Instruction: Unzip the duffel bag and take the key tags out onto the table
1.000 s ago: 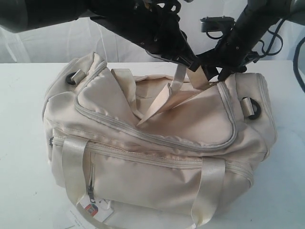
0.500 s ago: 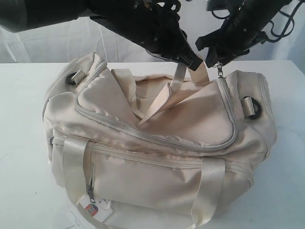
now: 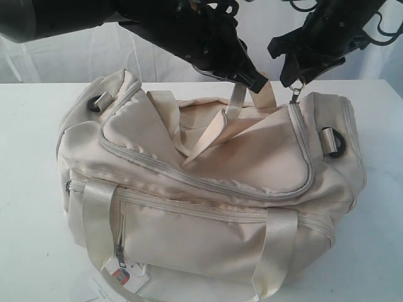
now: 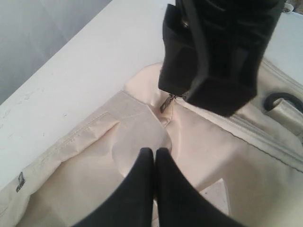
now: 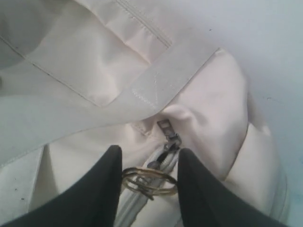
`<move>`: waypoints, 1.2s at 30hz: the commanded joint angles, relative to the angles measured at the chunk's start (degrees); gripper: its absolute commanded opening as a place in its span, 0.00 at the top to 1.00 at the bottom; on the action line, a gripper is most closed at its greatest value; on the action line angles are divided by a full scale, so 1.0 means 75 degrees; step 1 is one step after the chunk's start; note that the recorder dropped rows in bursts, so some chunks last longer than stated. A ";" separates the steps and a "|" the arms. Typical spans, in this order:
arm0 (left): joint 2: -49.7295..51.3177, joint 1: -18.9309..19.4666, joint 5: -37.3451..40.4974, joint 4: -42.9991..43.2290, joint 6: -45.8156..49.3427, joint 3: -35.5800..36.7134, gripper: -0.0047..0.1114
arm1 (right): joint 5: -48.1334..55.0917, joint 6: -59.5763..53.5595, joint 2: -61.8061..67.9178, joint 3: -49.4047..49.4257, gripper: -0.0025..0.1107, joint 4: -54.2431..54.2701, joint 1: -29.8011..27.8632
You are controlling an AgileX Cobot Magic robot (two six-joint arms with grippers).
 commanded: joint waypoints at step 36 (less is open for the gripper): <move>-0.0060 -0.0046 -0.0139 -0.0100 -0.0256 0.0025 0.96 | -0.0211 -0.0164 -0.2523 0.2809 0.98 0.0556 0.0026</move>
